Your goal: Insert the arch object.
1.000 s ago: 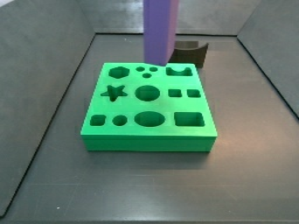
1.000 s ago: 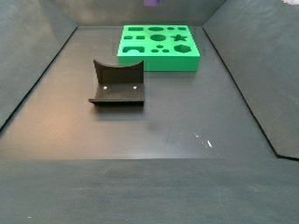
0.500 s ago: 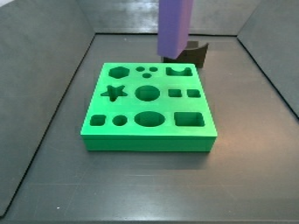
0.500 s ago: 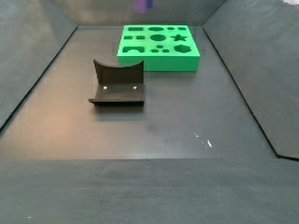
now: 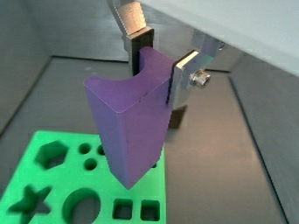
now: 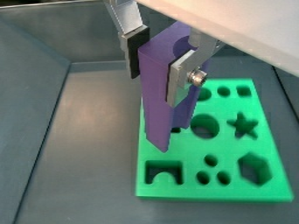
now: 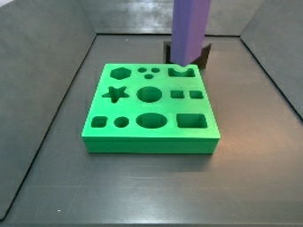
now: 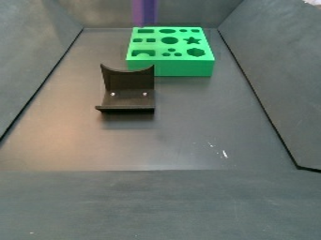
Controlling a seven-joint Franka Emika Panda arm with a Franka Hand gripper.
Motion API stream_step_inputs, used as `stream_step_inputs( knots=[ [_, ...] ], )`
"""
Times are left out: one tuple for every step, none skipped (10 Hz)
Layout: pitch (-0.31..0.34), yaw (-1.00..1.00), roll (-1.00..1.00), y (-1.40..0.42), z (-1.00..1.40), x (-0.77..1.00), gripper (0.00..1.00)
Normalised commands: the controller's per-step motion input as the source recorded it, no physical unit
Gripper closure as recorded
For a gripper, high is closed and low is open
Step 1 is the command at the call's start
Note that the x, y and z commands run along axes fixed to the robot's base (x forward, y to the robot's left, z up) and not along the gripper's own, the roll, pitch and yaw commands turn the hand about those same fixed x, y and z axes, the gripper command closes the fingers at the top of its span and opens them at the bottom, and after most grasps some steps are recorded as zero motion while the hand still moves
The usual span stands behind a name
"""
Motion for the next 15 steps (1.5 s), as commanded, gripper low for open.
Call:
stream_step_inputs(
  knots=[
    [0.0, -0.8, 0.18, 0.05, -0.29, 0.39, 1.0],
    [-0.014, -0.87, 0.0, 0.16, -0.18, 0.31, 1.0],
    [-0.017, -0.88, -0.01, 0.15, -0.21, 0.29, 1.0],
    [0.0, -0.91, 0.0, 0.11, -0.24, 0.22, 1.0],
    [0.0, -0.94, 0.0, 0.1, -0.27, 0.17, 1.0],
    [0.0, -0.96, 0.0, 0.08, -0.33, 0.07, 1.0],
    [0.0, -1.0, 0.0, 0.04, -0.34, 0.01, 1.0],
    [0.0, -0.96, 0.0, 0.07, -0.37, 0.0, 1.0],
    [0.0, -0.92, 0.0, 0.09, -0.36, 0.0, 1.0],
    [0.0, -0.91, 0.0, 0.09, -0.34, 0.0, 1.0],
    [0.0, -0.75, 0.0, 0.24, -0.31, -0.05, 1.0],
    [0.0, -0.37, -0.02, 0.49, -0.19, -0.24, 1.0],
    [-0.021, -0.32, -0.03, 0.4, -0.19, -0.31, 1.0],
    [-0.006, -0.1, -0.07, 0.0, -0.19, -0.15, 1.0],
    [0.0, 0.0, -0.23, -0.06, -0.28, 0.04, 1.0]
  ],
)
